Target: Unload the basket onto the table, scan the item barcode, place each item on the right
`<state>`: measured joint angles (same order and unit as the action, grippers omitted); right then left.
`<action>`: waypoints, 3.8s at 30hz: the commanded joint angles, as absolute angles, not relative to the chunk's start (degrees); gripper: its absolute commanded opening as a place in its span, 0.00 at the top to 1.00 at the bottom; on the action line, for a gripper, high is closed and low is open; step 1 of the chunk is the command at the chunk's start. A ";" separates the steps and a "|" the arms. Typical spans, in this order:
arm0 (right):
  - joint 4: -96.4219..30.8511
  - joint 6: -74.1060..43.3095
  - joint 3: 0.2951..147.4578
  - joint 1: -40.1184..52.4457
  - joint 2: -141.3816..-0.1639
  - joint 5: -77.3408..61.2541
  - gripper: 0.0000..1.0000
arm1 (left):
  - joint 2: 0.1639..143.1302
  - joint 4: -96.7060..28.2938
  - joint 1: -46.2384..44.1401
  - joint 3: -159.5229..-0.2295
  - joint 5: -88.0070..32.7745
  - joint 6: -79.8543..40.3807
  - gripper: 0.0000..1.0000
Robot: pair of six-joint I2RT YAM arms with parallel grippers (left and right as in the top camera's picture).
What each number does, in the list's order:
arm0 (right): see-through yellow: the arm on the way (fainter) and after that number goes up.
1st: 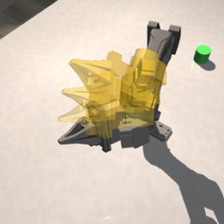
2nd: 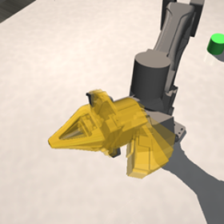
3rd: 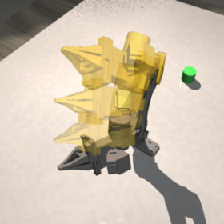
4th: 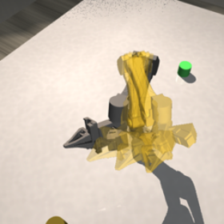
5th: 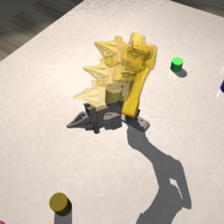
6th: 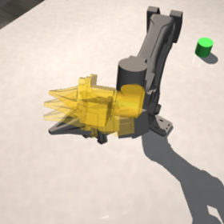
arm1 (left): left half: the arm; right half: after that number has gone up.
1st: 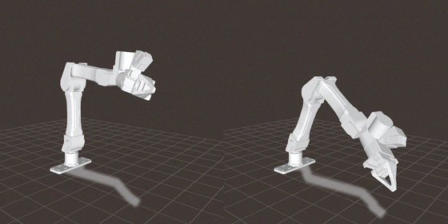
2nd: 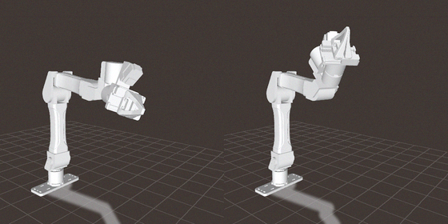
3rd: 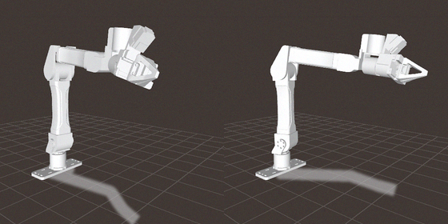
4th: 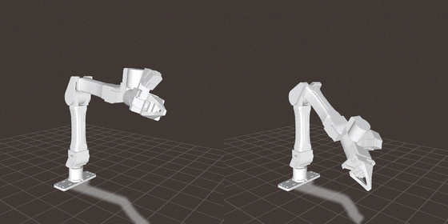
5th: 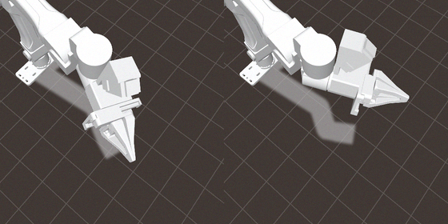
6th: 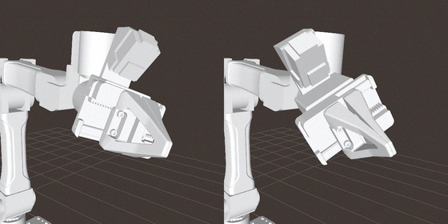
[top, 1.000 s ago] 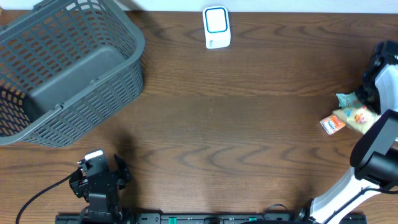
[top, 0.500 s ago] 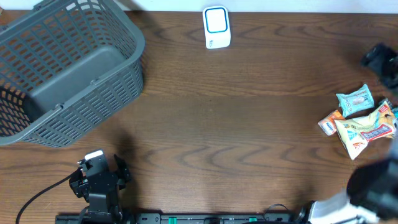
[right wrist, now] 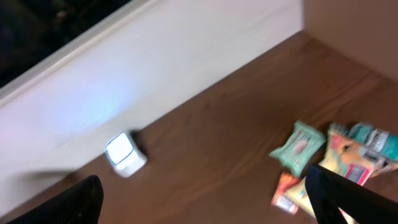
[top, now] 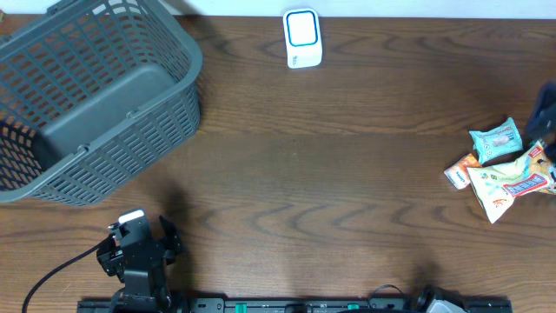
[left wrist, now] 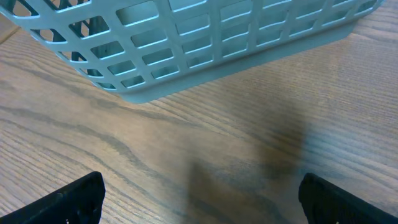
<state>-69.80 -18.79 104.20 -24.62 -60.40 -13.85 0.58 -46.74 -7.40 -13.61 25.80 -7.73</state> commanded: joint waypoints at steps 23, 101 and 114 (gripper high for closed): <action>-97.27 -14.46 102.56 -24.53 -58.83 -18.74 0.01 | 0.25 -49.23 -7.51 -12.51 26.11 -8.23 0.00; -19.07 15.51 21.89 -10.13 -0.32 -39.66 0.01 | 0.25 -49.23 -7.51 -12.51 26.11 -8.23 0.00; -0.25 6.76 3.57 -0.80 -0.30 -26.00 0.01 | 0.25 -49.23 -7.51 -12.49 26.11 -8.23 0.00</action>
<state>-1.98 13.10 5.80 -1.45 -0.93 -32.25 0.58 -46.74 -7.38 -13.61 25.78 -7.73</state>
